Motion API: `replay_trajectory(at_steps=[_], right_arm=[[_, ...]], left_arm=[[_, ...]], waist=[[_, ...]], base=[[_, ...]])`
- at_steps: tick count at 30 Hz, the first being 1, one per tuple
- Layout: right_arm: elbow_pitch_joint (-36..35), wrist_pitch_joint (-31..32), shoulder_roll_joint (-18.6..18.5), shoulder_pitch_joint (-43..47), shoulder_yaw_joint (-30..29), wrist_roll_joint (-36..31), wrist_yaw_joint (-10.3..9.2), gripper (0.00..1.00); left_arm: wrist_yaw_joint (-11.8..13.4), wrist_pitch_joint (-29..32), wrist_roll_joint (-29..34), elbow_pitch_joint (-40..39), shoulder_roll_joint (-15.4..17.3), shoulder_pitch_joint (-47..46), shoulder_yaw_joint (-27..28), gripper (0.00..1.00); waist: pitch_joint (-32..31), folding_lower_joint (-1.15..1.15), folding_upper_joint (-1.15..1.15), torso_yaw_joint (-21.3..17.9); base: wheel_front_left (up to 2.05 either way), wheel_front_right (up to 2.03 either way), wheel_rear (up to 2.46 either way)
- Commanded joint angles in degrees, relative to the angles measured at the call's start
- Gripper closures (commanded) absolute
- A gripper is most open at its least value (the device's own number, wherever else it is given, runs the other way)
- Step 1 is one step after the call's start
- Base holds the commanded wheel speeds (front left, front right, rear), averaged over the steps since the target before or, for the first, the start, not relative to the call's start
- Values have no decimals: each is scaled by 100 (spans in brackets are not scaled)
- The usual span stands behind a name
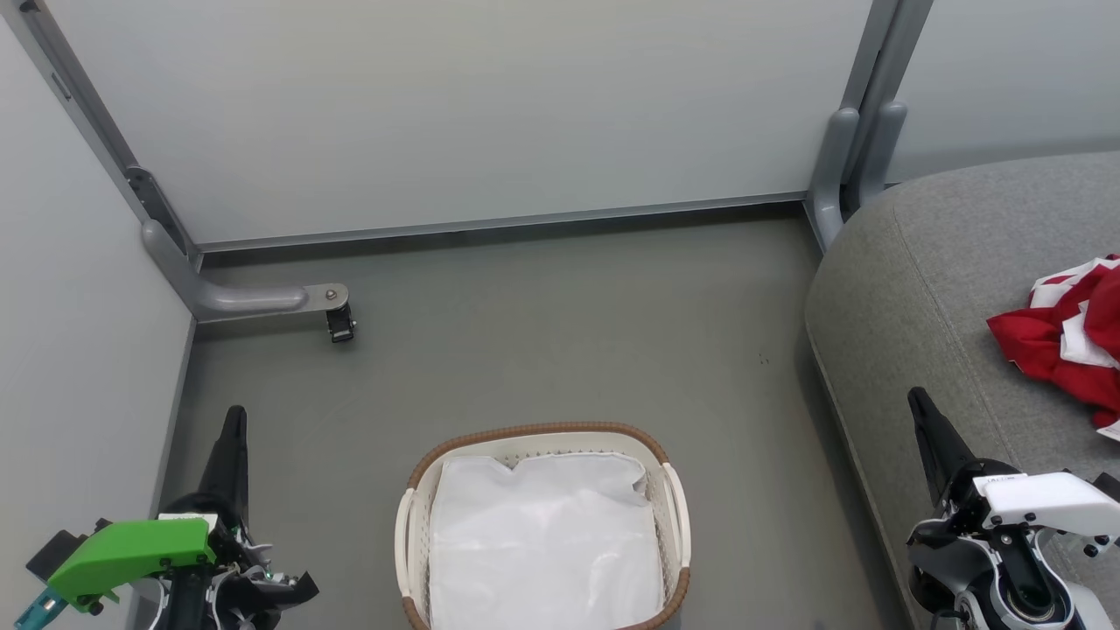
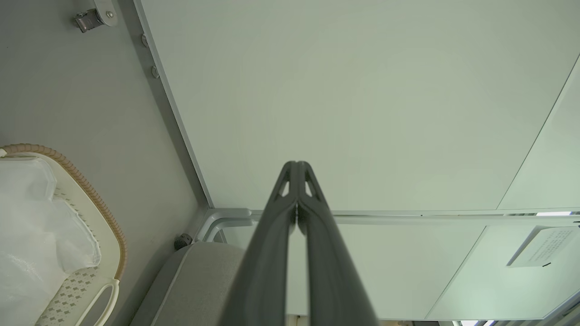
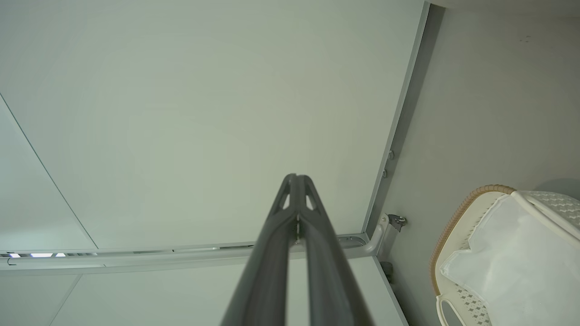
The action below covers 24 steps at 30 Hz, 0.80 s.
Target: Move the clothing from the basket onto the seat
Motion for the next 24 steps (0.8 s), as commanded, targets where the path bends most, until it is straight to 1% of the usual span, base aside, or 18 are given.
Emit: replay_trajectory(at_steps=[1,24], right_arm=[[-19,8,-34,61,-10,21,-4,100],[-20,7,-34,61,-9,21,-4,100]], left_arm=[[-29,24,-18,-5,35,-60,12,100],[-29,24,-17,-4,35,-59,12,100]], waist=[[0,0,0,0],[0,0,0,0]], base=[[0,0,0],[0,0,0]])
